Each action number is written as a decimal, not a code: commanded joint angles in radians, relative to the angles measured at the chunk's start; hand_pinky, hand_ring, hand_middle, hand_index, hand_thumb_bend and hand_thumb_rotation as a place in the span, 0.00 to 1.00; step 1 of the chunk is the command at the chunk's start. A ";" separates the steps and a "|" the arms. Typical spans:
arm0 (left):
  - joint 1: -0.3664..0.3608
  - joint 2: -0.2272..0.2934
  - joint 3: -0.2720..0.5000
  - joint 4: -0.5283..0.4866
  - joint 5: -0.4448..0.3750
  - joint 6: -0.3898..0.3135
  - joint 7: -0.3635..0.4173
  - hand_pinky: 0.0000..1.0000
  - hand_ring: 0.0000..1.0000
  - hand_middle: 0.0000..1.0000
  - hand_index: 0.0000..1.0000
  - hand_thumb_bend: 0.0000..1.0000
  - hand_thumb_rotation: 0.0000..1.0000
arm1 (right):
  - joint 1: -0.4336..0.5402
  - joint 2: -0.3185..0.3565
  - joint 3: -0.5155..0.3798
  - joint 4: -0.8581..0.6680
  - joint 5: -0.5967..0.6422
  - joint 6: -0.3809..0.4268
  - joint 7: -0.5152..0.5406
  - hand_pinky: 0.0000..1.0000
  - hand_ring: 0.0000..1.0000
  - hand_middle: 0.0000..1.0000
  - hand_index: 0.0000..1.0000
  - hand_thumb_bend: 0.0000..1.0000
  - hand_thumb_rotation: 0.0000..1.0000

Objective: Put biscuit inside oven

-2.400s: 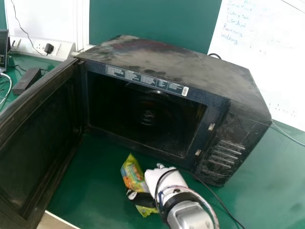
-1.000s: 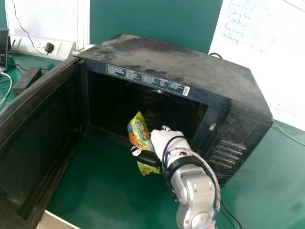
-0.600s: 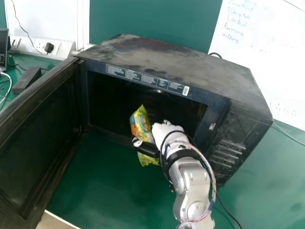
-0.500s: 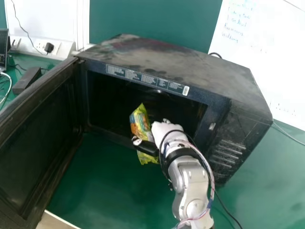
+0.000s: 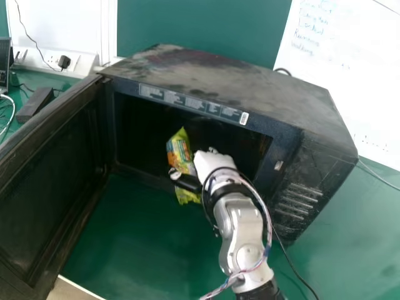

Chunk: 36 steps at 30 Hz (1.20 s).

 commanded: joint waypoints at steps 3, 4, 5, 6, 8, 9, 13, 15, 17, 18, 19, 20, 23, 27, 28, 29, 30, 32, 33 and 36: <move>0.014 0.012 0.010 -0.007 -0.012 -0.006 0.000 0.77 0.80 0.82 0.88 0.78 0.81 | -0.053 -0.015 0.017 0.069 0.043 0.006 -0.057 0.12 0.18 0.47 0.49 0.53 0.00; 0.015 0.012 0.010 -0.007 -0.012 -0.007 0.001 0.77 0.80 0.82 0.88 0.78 0.81 | -0.061 -0.017 0.021 0.086 0.051 0.007 -0.069 0.12 0.19 0.47 0.49 0.53 0.00; 0.016 0.013 0.010 -0.007 -0.012 -0.006 0.000 0.77 0.80 0.82 0.88 0.79 0.81 | -0.068 -0.020 0.026 0.103 0.060 0.008 -0.081 0.12 0.19 0.47 0.49 0.53 0.00; 0.016 0.014 0.010 -0.007 -0.012 -0.005 -0.002 0.77 0.80 0.82 0.88 0.79 0.81 | -0.076 -0.022 0.030 0.118 0.067 0.009 -0.091 0.12 0.19 0.47 0.49 0.53 0.00; 0.018 0.015 0.010 -0.008 -0.012 -0.007 -0.002 0.78 0.80 0.82 0.88 0.79 0.81 | -0.088 -0.027 0.034 0.144 0.085 0.007 -0.111 0.14 0.21 0.47 0.49 0.53 0.00; 0.018 0.015 0.010 -0.008 -0.012 -0.006 -0.001 0.78 0.80 0.82 0.88 0.79 0.81 | -0.094 -0.029 0.035 0.158 0.095 0.004 -0.121 0.16 0.24 0.47 0.49 0.53 0.00; 0.017 0.016 0.012 -0.006 -0.014 -0.002 -0.006 0.78 0.80 0.82 0.88 0.79 0.80 | -0.127 -0.035 0.044 0.221 0.136 0.005 -0.164 0.19 0.27 0.47 0.49 0.53 0.00; 0.017 0.017 0.011 -0.007 -0.014 -0.002 -0.008 0.78 0.80 0.82 0.88 0.79 0.81 | -0.145 -0.036 0.051 0.257 0.153 0.006 -0.186 0.19 0.28 0.47 0.49 0.53 0.00; 0.017 0.017 0.011 -0.007 -0.015 -0.001 -0.010 0.78 0.80 0.82 0.88 0.79 0.81 | -0.166 -0.038 0.060 0.297 0.166 0.007 -0.204 0.18 0.27 0.47 0.49 0.53 0.00; 0.016 0.017 0.012 -0.007 -0.015 0.000 -0.012 0.78 0.80 0.82 0.88 0.79 0.81 | -0.176 -0.040 0.063 0.316 0.176 0.003 -0.216 0.18 0.26 0.47 0.49 0.53 0.00; 0.016 0.017 0.013 -0.007 -0.017 0.001 -0.014 0.78 0.80 0.82 0.88 0.79 0.80 | -0.184 -0.042 0.066 0.337 0.189 -0.002 -0.232 0.18 0.26 0.47 0.49 0.53 0.00; 0.016 0.017 0.013 -0.007 -0.017 0.002 -0.014 0.78 0.80 0.82 0.88 0.79 0.80 | -0.192 -0.043 0.069 0.358 0.200 -0.007 -0.249 0.18 0.27 0.47 0.49 0.53 0.00; 0.016 0.018 0.011 -0.008 -0.017 0.005 -0.010 0.78 0.80 0.82 0.88 0.79 0.80 | -0.216 -0.044 0.079 0.422 0.230 -0.022 -0.307 0.20 0.28 0.47 0.49 0.53 0.00; 0.018 0.016 0.010 -0.011 -0.020 0.001 -0.010 0.78 0.80 0.82 0.88 0.79 0.80 | -0.255 -0.042 0.099 0.513 0.258 -0.032 -0.375 0.24 0.33 0.48 0.49 0.53 0.00; 0.018 0.016 0.011 -0.012 -0.020 0.002 -0.010 0.77 0.80 0.82 0.88 0.79 0.80 | -0.265 -0.042 0.101 0.540 0.269 -0.038 -0.395 0.26 0.35 0.48 0.49 0.53 0.00; 0.018 0.016 0.011 -0.012 -0.022 0.002 -0.011 0.77 0.80 0.82 0.88 0.79 0.80 | -0.278 -0.039 0.103 0.569 0.281 -0.043 -0.412 0.26 0.35 0.48 0.49 0.53 0.00; 0.018 0.016 0.013 -0.012 -0.025 0.005 -0.015 0.77 0.80 0.82 0.87 0.79 0.79 | -0.291 -0.037 0.105 0.598 0.292 -0.047 -0.427 0.26 0.35 0.48 0.49 0.53 0.00; 0.017 0.016 0.015 -0.012 -0.028 0.006 -0.019 0.77 0.80 0.82 0.87 0.79 0.79 | -0.316 -0.033 0.110 0.655 0.313 -0.058 -0.461 0.24 0.32 0.48 0.49 0.53 0.00; 0.018 0.016 0.014 -0.013 -0.028 0.005 -0.018 0.77 0.80 0.82 0.87 0.79 0.79 | -0.329 -0.031 0.113 0.681 0.324 -0.064 -0.477 0.24 0.32 0.48 0.49 0.53 0.00; 0.022 0.019 0.011 -0.016 -0.026 -0.001 -0.014 0.77 0.80 0.82 0.87 0.79 0.80 | -0.365 -0.028 0.120 0.756 0.357 -0.089 -0.531 0.22 0.31 0.48 0.49 0.53 0.00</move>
